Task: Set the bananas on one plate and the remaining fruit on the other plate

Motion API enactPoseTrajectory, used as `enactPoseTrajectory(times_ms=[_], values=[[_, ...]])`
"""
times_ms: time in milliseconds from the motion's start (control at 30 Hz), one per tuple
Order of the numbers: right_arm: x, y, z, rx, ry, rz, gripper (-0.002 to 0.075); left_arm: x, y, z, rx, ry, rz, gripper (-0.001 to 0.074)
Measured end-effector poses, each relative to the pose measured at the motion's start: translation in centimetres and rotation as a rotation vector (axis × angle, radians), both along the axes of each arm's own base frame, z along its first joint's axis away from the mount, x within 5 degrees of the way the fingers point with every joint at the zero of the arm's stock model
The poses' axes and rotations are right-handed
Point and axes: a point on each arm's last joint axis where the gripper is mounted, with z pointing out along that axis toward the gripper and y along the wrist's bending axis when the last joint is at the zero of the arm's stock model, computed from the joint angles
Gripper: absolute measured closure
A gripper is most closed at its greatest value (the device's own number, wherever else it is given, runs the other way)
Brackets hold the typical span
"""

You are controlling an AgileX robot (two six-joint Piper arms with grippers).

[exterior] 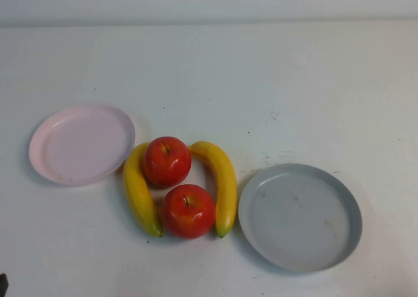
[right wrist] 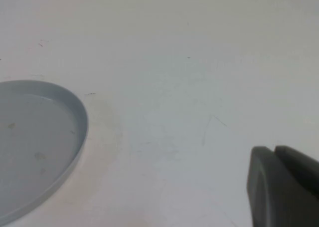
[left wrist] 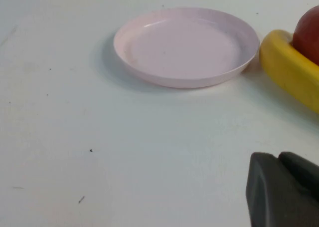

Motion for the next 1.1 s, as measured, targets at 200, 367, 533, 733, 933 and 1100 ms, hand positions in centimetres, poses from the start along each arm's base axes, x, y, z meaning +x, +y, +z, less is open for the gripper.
enactPoseTrajectory(times_ms=[200, 367, 533, 733, 933, 1100], values=[[0.0, 0.0, 0.0, 0.0, 0.0, 0.0, 0.0741, 0.0, 0.0, 0.0, 0.0, 0.0, 0.0, 0.0737], [0.0, 0.0, 0.0, 0.0, 0.0, 0.0, 0.0741, 0.0, 0.0, 0.0, -0.005, -0.002, 0.0, 0.0737], [0.0, 0.0, 0.0, 0.0, 0.0, 0.0, 0.0741, 0.1, -0.4, 0.4, -0.136, -0.023, -0.003, 0.0737], [0.0, 0.0, 0.0, 0.0, 0.0, 0.0, 0.0741, 0.1, -0.8, 1.1, -0.405, -0.052, 0.006, 0.0737], [0.0, 0.0, 0.0, 0.0, 0.0, 0.0, 0.0741, 0.2, -0.9, 1.9, -0.631, -0.091, 0.031, 0.0737], [0.0, 0.0, 0.0, 0.0, 0.0, 0.0, 0.0741, 0.3, -0.7, 2.1, -0.635, -0.116, 0.038, 0.0737]])
